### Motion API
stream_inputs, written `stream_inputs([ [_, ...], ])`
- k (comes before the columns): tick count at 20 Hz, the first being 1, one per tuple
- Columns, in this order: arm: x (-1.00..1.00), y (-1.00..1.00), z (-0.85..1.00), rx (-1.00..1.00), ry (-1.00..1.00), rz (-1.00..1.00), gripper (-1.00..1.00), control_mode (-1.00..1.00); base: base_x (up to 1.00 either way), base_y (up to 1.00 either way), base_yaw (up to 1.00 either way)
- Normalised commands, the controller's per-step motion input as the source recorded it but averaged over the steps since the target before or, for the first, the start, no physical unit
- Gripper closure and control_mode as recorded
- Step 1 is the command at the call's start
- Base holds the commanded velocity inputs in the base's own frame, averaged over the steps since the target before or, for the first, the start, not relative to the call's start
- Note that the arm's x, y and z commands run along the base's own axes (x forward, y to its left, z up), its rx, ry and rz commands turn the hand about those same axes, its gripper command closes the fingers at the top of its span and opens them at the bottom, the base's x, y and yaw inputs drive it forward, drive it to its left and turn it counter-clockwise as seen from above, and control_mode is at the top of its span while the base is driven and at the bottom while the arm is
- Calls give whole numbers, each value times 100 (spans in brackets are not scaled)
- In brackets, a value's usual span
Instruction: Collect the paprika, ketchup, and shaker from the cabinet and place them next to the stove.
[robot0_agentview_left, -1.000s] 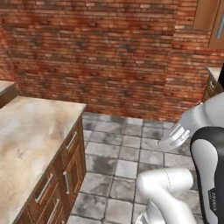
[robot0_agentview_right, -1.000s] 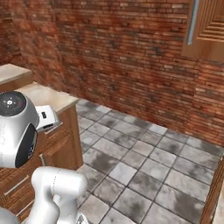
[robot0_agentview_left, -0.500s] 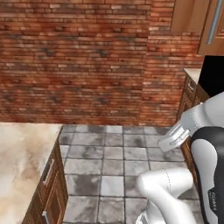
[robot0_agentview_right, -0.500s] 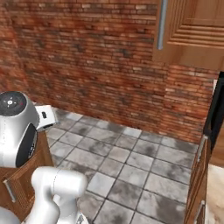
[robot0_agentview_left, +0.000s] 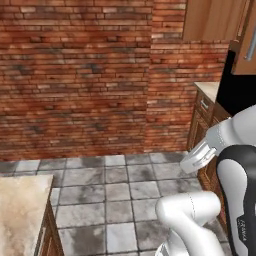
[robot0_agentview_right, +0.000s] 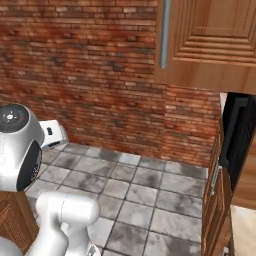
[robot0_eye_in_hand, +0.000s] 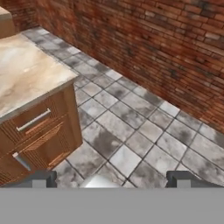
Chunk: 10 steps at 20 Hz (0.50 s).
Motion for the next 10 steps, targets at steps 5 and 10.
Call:
stream_inputs([
  [5,0,0,0,0,0,0,-100,100,69,17,-26],
  [10,0,0,0,0,0,0,-100,100,66,9,-24],
])
